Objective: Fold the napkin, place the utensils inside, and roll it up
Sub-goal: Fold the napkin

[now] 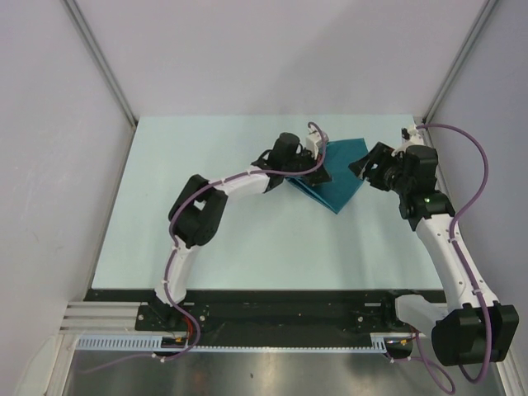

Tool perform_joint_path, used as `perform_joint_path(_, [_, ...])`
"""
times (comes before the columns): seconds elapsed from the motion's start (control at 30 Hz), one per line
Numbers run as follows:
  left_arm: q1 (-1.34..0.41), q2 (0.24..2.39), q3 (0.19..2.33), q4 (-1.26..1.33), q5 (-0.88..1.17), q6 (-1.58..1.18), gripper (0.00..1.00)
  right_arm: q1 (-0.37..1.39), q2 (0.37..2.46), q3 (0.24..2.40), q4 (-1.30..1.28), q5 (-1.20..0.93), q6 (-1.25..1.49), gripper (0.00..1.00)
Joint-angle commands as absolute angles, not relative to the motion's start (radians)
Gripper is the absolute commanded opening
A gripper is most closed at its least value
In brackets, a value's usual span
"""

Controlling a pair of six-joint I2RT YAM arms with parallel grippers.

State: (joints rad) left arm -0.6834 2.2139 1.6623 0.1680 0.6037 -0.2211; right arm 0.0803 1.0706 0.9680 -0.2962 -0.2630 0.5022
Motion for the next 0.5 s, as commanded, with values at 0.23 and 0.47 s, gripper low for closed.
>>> perform_joint_path(0.23, [-0.790, 2.266, 1.609, 0.288, 0.514, -0.258, 0.00, 0.077, 1.042, 0.971, -0.299, -0.267, 0.505, 0.68])
perform_joint_path(0.47, [-0.807, 2.307, 1.614, 0.267, 0.499, -0.252, 0.00, 0.077, 1.035, 0.966, -0.305, -0.270, 0.505, 0.68])
